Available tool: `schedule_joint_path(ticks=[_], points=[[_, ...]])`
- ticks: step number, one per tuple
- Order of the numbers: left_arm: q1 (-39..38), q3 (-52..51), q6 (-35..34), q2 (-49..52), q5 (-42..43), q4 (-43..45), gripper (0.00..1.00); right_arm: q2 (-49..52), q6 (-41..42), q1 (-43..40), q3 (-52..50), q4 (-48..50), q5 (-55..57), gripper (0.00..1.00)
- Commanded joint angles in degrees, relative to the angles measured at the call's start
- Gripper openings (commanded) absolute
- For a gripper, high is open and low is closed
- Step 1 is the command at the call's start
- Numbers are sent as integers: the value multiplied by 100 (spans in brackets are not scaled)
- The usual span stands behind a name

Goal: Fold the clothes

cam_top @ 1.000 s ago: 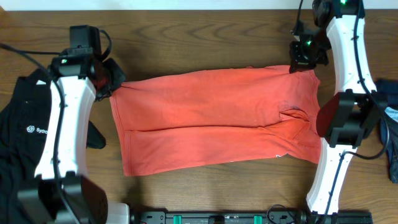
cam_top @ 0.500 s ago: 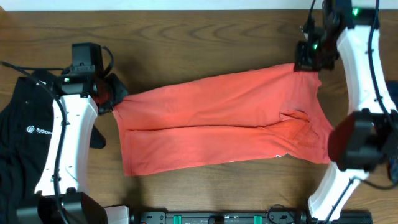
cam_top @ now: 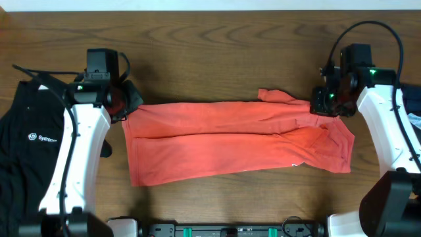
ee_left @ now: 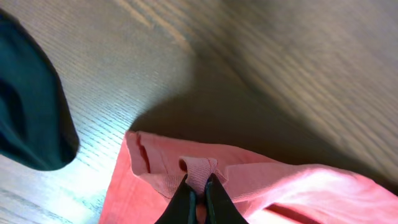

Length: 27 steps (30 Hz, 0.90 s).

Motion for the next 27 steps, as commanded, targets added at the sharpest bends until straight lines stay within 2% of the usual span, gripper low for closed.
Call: schedule_joint_path(ticks=[1, 7, 15, 20, 27], points=[[-15, -90, -33, -654, -258, -125, 6, -122, 249, -37, -186, 50, 20, 1], [-15, -1045, -118, -1845, -372, -101, 6, -839, 610, -42, -946, 640, -31, 1], [-15, -2201, -295, -2632, -214, -105, 6, -1001, 1038, -170, -1425, 586, -39, 2], [-15, -2326, -284, -2916, -387, -48, 6, -1001, 1134, -632, -1606, 813, -155, 1], [4, -2326, -269, -3056, -839, 361, 6, -1001, 656, -1598, -1606, 1086, -909, 1]])
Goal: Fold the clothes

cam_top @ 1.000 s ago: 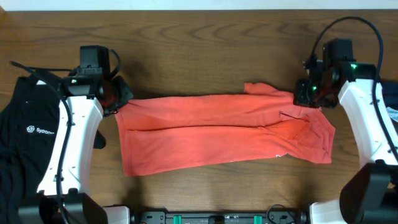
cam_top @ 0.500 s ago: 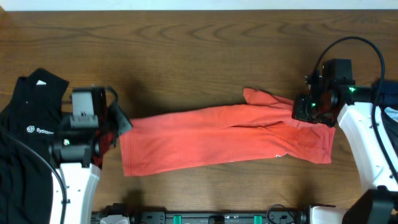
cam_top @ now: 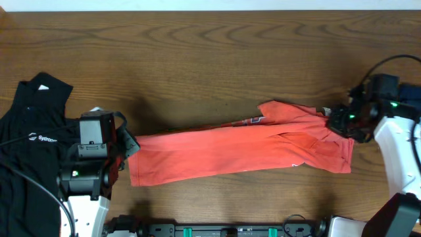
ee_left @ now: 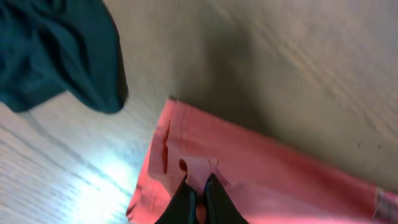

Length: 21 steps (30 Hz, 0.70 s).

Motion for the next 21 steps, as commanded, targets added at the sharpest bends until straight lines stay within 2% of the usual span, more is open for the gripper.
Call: schedule_joint_path(ticks=[1, 12, 21], points=[[24, 26, -61, 48, -326, 144, 6, -31, -280, -455, -22, 85, -555, 1], [24, -70, -96, 315, -326, 74, 6, -31, -378, -555, -42, 2, -640, 1], [17, -623, -289, 315, -234, 103, 6, -31, -107, -555, -358, 2, -494, 1]])
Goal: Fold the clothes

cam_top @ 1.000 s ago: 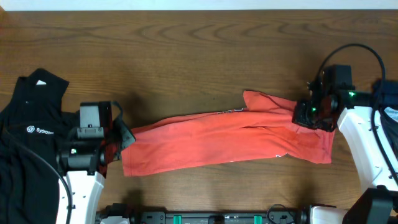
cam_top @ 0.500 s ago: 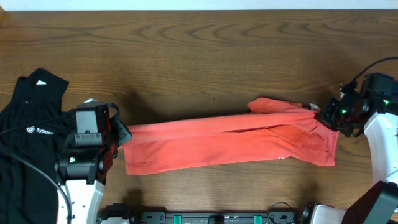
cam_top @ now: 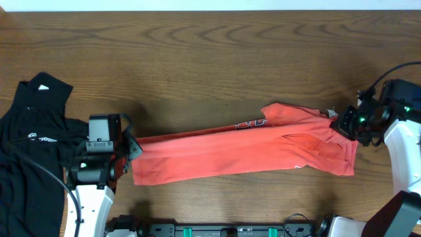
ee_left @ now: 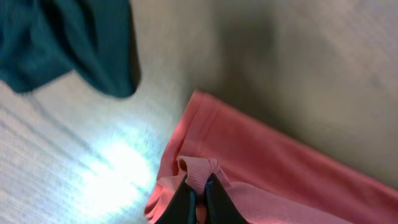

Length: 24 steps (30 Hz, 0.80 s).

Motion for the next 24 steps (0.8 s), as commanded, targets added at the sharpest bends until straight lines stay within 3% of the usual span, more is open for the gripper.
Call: schedule_joint_path(ticks=[1, 8, 24], points=[[20, -122, -149, 4, -87, 13, 6, -31, 214, -39, -339, 79, 146, 1], [13, -372, -146, 7, -63, 122, 6, -31, 503, -42, -966, 562, 149, 1], [15, -984, -212, 7, 79, 531, 6, -31, 916, -44, -994, 741, 260, 1]])
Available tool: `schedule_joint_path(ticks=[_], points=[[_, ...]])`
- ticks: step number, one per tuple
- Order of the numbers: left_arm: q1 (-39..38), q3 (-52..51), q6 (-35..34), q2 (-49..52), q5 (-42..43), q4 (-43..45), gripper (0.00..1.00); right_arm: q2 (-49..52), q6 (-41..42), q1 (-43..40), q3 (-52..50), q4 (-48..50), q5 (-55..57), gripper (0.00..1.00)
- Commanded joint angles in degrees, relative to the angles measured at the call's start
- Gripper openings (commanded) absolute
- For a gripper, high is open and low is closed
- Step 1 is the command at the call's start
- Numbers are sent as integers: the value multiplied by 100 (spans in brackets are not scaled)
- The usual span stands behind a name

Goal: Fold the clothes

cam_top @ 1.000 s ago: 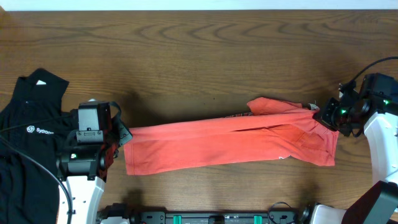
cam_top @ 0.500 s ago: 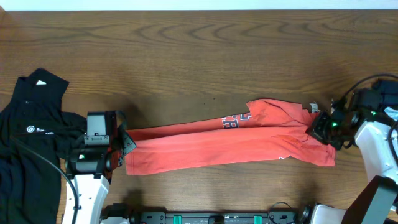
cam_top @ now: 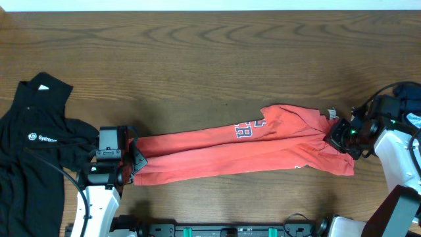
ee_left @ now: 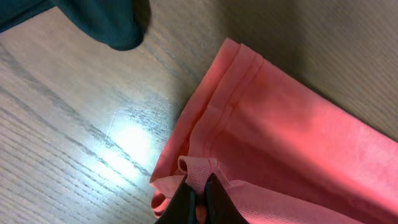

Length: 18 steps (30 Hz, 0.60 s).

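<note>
A red shirt (cam_top: 243, 148) with white lettering lies folded lengthwise into a long band across the table's near middle. My left gripper (cam_top: 135, 164) holds its left end; in the left wrist view the gripper (ee_left: 199, 183) is shut on a pinched fold of the shirt's hem (ee_left: 200, 167), doubled over the layer below. My right gripper (cam_top: 342, 135) is at the shirt's right end, on the cloth; its jaws are hidden under the wrist. A black shirt (cam_top: 33, 151) lies at the far left.
The wooden table (cam_top: 210, 59) runs wide behind the red shirt. The black shirt's edge (ee_left: 99, 25) lies close to my left gripper. Another bit of cloth (cam_top: 414, 118) shows at the right edge. The arm bases stand along the near edge.
My left gripper has moved nearer and a little right with the hem, doubling the left end onto itself. The right gripper sits slightly lower. White lettering shows more on the shirt's top.
The red shirt first lay wide and flat, both grippers holding its far corners. Then both were nearer, the far half drawn over the near half. The band has grown narrower at each moment, and the grip on the left hem has held throughout.
</note>
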Motion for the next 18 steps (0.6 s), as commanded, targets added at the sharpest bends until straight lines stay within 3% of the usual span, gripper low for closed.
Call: schedule_joint_path(ticks=[1, 18], points=[[15, -11, -50, 0, -39, 81, 6, -31, 267, -44, -24, -2, 168, 1], [15, -111, -50, 0, -114, 289, 6, -33, 645, -44, -931, 944, 225, 1]])
